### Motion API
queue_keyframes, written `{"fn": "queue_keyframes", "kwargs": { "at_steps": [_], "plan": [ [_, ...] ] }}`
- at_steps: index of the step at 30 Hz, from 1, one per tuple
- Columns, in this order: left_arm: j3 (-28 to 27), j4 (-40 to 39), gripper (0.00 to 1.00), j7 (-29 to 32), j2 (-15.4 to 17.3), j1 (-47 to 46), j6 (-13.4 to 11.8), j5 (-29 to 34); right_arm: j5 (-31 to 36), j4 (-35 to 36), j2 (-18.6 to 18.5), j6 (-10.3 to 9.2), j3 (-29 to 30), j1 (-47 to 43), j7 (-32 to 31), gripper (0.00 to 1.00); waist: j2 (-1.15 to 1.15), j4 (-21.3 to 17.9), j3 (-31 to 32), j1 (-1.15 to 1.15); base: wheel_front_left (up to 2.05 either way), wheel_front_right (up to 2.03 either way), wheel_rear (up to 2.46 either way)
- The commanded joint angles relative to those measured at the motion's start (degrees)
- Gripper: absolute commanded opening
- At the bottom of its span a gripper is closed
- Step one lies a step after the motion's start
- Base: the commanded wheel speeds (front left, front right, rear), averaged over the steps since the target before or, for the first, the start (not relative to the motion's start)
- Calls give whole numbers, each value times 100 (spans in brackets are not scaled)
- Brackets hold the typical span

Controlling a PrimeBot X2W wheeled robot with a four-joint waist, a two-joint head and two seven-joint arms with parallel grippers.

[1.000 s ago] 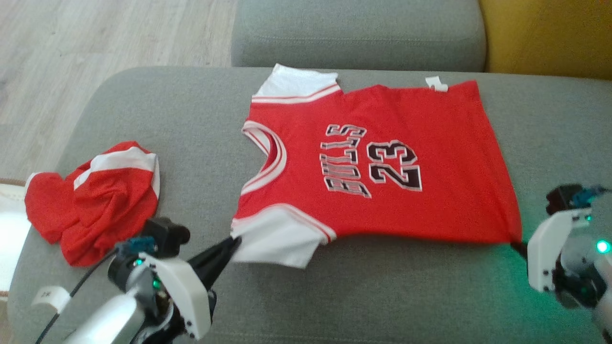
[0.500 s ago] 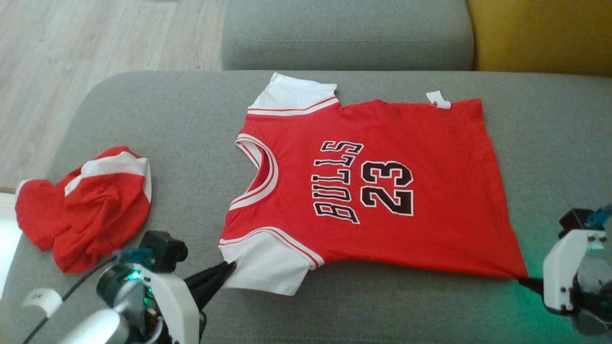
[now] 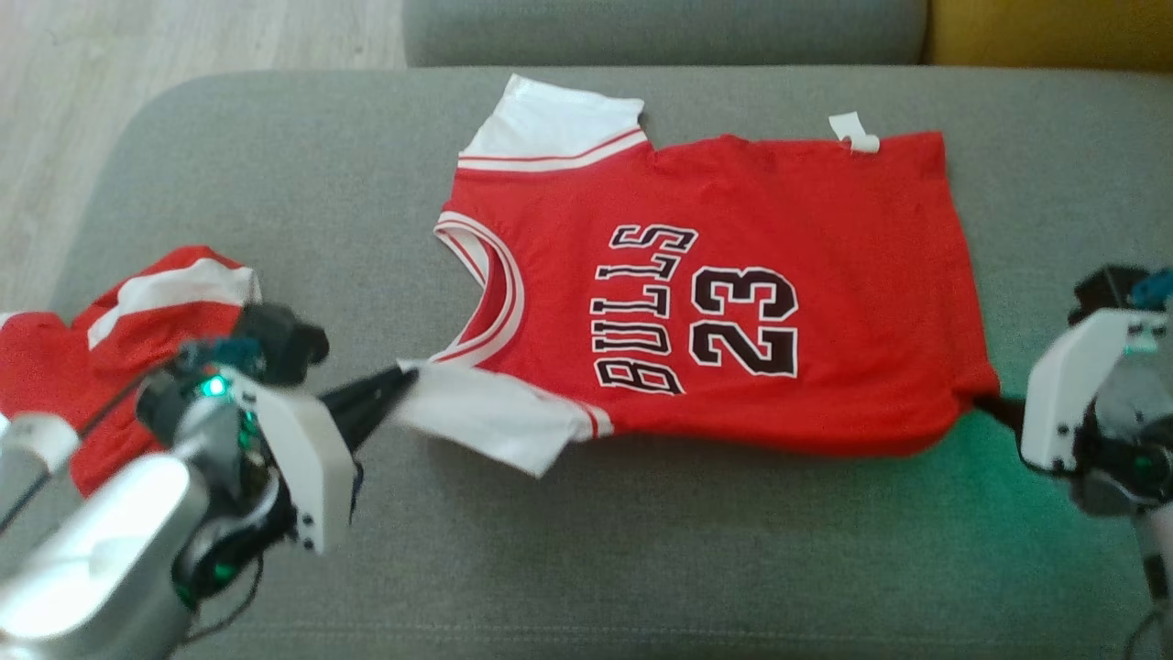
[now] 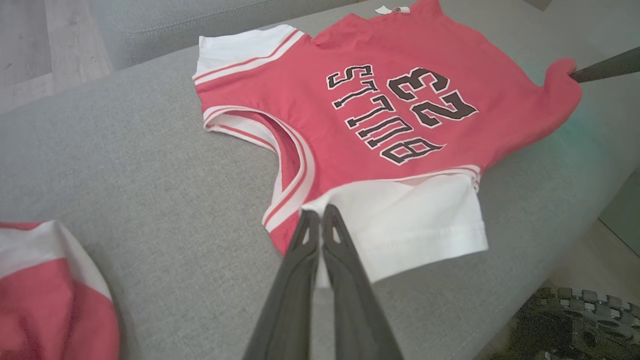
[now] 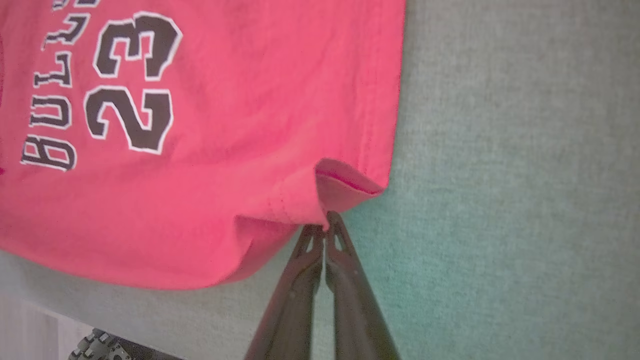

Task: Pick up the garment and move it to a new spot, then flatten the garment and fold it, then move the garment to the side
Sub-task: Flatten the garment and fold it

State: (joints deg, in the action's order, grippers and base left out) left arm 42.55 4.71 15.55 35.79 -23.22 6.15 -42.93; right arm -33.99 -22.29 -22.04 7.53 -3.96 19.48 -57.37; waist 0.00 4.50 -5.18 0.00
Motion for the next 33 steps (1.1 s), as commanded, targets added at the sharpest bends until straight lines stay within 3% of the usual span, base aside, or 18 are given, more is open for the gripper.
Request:
{"fn": "queue_keyframes", "kwargs": {
  "at_steps": [1,12,28,29,30,33],
  "plan": [
    [-262,-61,0,4,175,-475,38,30,85,260,-25,-4,19,250,4,0,0,-22,-86,0,0,0,0],
    [-104,780,0,-128,-179,-1561,118,40,704,107,246,-4,30,954,537,0,0,-93,-505,0,0,0,0],
    [1017,2191,1,-598,-511,-2751,133,14,1185,-880,449,-4,-597,1942,1183,0,0,-278,-1044,0,0,0,0],
    [1028,2301,42,-674,-537,-2804,133,12,1233,-905,432,-4,-659,1983,1303,38,0,-283,-1058,0,0,0,0],
    [1006,2432,100,-777,-572,-2860,131,31,1272,-930,417,-4,-704,2017,1450,100,0,-289,-1068,0,0,0,0],
    [980,2680,100,-998,-666,-2954,116,96,1301,-1013,418,-4,-751,2074,1722,100,0,-301,-1066,0,0,0,0]
  ]
}}
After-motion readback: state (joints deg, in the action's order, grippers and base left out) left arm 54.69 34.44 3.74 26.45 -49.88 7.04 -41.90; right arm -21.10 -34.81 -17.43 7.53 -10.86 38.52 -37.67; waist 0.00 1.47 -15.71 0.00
